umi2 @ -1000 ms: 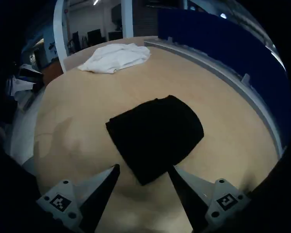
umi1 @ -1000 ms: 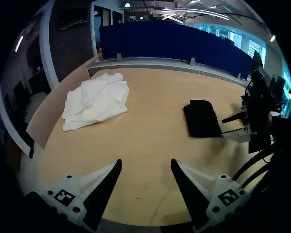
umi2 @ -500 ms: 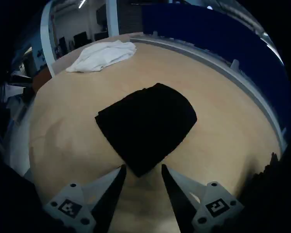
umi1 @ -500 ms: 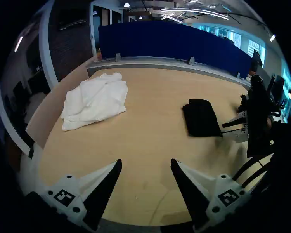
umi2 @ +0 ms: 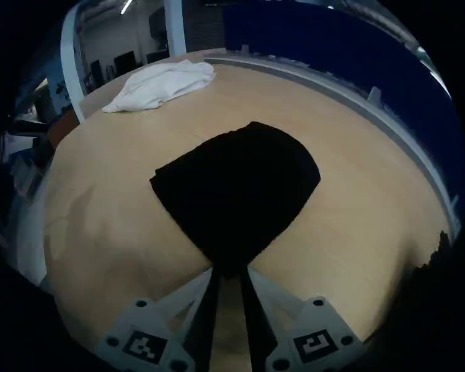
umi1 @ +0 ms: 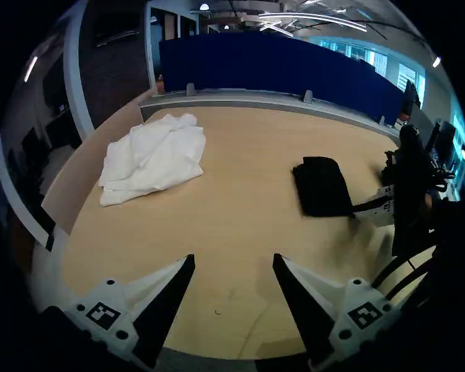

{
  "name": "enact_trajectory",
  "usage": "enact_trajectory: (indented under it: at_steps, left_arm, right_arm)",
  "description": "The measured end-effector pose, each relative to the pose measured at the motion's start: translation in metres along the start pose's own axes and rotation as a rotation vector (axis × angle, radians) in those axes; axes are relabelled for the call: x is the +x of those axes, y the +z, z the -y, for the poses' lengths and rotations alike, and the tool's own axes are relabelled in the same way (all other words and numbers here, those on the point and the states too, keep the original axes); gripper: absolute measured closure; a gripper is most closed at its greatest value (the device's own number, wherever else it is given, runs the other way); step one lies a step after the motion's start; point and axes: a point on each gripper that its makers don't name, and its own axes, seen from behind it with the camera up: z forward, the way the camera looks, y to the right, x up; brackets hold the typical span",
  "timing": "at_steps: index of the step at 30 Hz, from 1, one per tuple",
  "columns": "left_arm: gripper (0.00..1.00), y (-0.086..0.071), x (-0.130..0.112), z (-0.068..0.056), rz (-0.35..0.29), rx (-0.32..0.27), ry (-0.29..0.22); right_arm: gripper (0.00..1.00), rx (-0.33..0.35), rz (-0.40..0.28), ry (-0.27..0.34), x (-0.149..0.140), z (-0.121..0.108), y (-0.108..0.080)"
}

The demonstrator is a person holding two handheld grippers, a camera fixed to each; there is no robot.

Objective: Fold towel

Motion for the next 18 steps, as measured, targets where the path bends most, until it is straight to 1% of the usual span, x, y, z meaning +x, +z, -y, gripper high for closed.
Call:
enact_trajectory:
  at_steps: [4,7,14,18]
  left_arm:
    - [0.07,0.0,0.0,-0.002,0.0,-0.001,0.001]
    - [0.07,0.0,0.001,-0.003,-0.001,-0.002,0.004]
    - [0.07,-0.002,0.004,-0.005,-0.003,-0.005,0.007]
    - [0.07,-0.003,0.008,-0.004,-0.009,-0.008,0.007]
  right_arm:
    - [0.86,-0.004,-0.003,0.01,0.0,-0.002,0.001]
    - [0.91,-0.003,-0.003,0.019,-0.001,-0.003,0.001]
    - [0.95,0.002,-0.013,0.025,0.004,-0.004,-0.004]
    - [0.96,0.007,-0.036,0.016,0.016,-0.005,-0.013]
